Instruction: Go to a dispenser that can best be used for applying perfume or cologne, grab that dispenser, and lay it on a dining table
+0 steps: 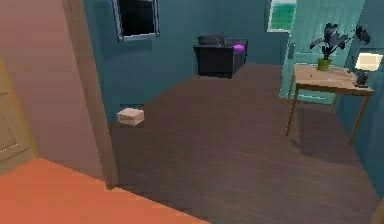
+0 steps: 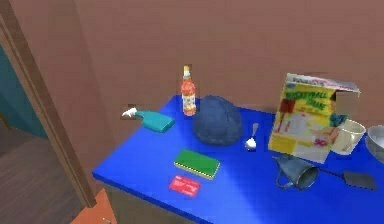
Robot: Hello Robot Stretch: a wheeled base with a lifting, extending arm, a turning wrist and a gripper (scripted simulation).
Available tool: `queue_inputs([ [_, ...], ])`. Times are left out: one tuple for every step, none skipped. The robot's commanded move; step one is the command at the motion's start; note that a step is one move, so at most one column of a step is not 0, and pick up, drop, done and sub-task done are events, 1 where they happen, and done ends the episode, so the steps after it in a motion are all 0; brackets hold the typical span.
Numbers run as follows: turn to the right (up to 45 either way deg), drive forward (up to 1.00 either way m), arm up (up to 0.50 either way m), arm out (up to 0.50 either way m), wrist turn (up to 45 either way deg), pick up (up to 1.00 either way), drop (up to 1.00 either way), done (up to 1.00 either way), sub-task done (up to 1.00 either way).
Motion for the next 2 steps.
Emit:
queue_inputs([
  [0.0,0.0,0.38,0.0,0.0,0.0,0.0,0.0,0.0],
  [0.0,0.0,0.0,0.36,0.0,0.0,0.0,0.0,0.0],
])
